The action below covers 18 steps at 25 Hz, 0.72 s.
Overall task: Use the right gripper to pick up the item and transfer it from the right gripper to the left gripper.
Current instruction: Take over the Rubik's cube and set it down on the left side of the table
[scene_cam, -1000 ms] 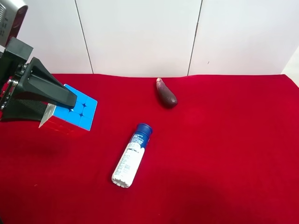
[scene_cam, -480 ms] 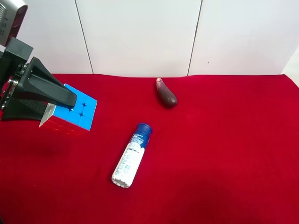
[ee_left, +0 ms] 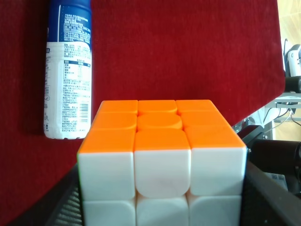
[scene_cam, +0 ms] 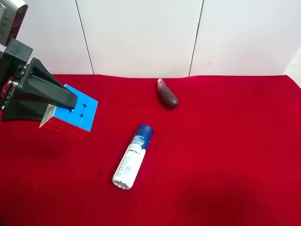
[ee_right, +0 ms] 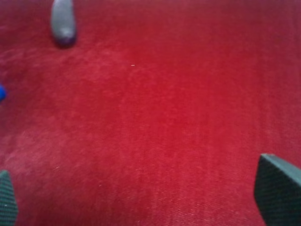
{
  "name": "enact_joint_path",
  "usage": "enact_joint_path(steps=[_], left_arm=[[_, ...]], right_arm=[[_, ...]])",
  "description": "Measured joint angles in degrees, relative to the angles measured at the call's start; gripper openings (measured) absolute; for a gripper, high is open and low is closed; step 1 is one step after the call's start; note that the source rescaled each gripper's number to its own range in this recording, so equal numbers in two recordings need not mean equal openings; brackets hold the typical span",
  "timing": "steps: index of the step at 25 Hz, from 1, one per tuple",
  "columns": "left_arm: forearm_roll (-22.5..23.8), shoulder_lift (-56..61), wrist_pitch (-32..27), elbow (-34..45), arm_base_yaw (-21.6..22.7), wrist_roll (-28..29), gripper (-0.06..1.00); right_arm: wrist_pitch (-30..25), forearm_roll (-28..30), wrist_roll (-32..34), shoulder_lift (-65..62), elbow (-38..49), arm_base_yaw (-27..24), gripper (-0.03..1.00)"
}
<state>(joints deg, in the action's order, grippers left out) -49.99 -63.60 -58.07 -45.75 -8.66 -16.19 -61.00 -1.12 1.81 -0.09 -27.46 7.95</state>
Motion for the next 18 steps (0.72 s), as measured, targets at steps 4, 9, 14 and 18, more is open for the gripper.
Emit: enact_joint_path(steps=[4,9,14,18], left_arm=[[0.0,0.0,0.0,0.0,0.0,0.0,0.03],[0.0,0.0,0.0,0.0,0.0,0.0,0.03],[0.0,0.0,0.0,0.0,0.0,-0.04,0.03],[0.0,0.0,0.0,0.0,0.0,-0.17,0.03]], right_arm=[[0.0,0.0,0.0,0.0,0.0,-2.37,1.0],[0.0,0.0,0.0,0.0,0.0,-2.51,1.0],[0.0,0.0,0.0,0.0,0.0,-2.51,1.0],[0.0,0.0,0.0,0.0,0.0,-2.51,1.0]])
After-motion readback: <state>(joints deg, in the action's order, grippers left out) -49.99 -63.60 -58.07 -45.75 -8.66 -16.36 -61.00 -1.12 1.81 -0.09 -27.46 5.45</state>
